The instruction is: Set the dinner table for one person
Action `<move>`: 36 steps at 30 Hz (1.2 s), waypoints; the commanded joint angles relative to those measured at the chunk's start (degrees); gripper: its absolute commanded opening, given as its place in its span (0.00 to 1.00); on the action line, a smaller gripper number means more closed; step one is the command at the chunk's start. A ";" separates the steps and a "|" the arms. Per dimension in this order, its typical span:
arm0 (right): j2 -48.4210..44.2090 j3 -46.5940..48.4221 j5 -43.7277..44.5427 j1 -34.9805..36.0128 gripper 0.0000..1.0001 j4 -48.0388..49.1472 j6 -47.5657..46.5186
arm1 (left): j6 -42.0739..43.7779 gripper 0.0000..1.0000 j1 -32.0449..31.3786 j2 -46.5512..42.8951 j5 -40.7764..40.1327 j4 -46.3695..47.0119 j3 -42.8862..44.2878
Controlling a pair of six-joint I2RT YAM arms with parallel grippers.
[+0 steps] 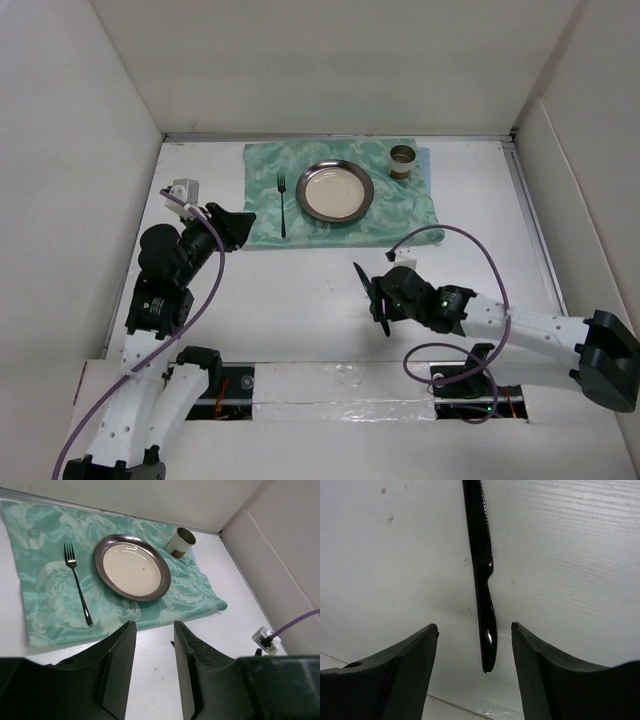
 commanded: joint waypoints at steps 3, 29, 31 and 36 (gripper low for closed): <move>7.98 1.54 -2.33 -1.60 0.67 4.99 -1.19 | 0.92 0.34 -0.24 -0.66 1.85 3.52 0.00; 28.28 10.24 9.44 10.08 0.41 -3.79 11.47 | 1.27 0.34 -0.24 -1.10 1.23 2.73 0.53; 28.72 10.33 9.54 10.09 0.41 -4.50 10.95 | 1.27 0.34 -0.24 -1.27 1.32 2.73 0.53; 30.12 10.24 8.84 10.62 0.42 -4.76 10.24 | 1.44 0.34 -0.24 -1.45 0.97 2.56 0.79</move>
